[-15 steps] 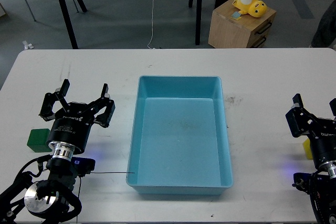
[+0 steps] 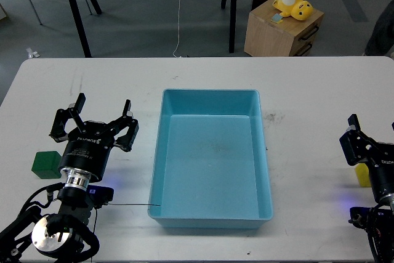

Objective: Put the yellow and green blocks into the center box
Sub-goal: 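Move the right gripper toward the yellow cube beside the bin, then lower the right gripper onto the yellow cube and close on it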

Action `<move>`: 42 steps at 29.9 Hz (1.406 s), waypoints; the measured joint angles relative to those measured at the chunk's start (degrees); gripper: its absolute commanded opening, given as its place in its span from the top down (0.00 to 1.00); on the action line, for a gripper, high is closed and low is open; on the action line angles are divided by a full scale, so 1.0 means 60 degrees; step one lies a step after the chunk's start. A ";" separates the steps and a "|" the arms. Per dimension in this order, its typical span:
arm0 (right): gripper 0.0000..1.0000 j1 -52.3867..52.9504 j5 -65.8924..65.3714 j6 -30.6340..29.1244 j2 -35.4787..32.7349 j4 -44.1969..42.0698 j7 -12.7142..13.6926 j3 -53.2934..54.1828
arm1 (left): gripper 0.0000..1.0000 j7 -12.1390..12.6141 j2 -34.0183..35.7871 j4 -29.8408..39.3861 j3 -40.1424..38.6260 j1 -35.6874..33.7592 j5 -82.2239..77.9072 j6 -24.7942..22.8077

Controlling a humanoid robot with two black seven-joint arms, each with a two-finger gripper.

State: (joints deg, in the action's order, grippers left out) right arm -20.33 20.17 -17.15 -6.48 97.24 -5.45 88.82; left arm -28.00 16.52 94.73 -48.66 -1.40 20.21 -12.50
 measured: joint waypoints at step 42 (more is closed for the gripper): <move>0.04 0.1601 -1.2151 0.1698 -1.2623 0.0264 0.1761 -0.4591 | 0.00 0.0000 -0.0218 -0.0071 0.0025 0.0058 -0.0015 -0.0001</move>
State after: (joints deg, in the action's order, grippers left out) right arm -10.73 -52.74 -6.96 -82.22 98.83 5.12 61.27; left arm -28.00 15.22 94.31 -48.51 -1.05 20.12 -12.51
